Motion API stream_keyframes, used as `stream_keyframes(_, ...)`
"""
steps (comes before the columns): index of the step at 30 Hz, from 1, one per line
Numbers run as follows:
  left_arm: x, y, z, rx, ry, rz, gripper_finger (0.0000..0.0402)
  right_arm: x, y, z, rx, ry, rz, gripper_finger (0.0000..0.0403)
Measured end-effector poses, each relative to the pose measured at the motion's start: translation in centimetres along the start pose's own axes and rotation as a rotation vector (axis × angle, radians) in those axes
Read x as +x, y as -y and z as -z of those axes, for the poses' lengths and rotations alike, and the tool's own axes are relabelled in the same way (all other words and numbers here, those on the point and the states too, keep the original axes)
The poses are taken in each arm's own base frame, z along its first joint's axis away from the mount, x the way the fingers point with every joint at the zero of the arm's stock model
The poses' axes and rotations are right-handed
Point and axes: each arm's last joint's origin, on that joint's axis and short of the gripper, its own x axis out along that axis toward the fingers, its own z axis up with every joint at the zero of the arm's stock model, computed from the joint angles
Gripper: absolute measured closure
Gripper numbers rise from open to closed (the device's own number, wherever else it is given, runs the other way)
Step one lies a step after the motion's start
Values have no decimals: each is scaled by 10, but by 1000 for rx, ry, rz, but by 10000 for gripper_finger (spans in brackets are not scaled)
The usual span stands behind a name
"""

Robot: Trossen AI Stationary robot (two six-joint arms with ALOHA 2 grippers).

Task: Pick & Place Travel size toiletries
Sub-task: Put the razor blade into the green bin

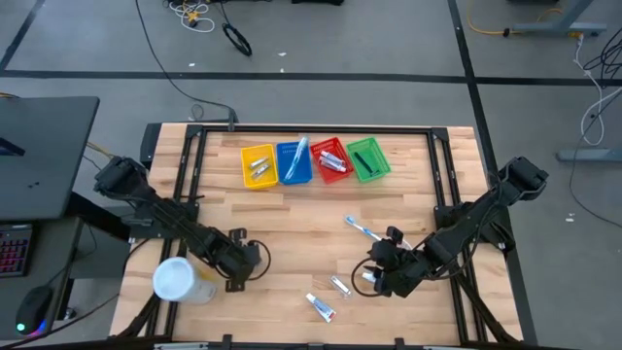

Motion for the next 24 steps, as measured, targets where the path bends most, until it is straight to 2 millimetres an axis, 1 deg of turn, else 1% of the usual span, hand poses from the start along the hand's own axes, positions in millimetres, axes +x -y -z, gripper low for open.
stream_keyframes(3, -8, 0, -8, -1, -13, -28, 316, 0, 0, 0, 0, 3, -4, 196)
stream_keyframes(6, -13, -1, -15, -84, -33, -20, 275, 0, -1, 0, 2, 5, -6, 196)
stream_keyframes(8, -13, -1, -17, -155, -56, 31, 253, 0, -1, -1, 3, 6, -8, 196)
stream_keyframes(11, -9, 1, -18, -227, -65, 37, 231, 0, -1, -1, 3, 6, -8, 196)
stream_keyframes(14, 2, 2, -16, -268, -98, 1, 221, 0, -1, -1, 3, 6, -8, 196)
stream_keyframes(18, 19, 3, -12, -294, -143, -39, 220, 0, -1, -1, 3, 5, -9, 196)
stream_keyframes(24, 26, 3, -11, -313, -149, -78, 236, 0, -1, -1, 4, 1, -15, 196)
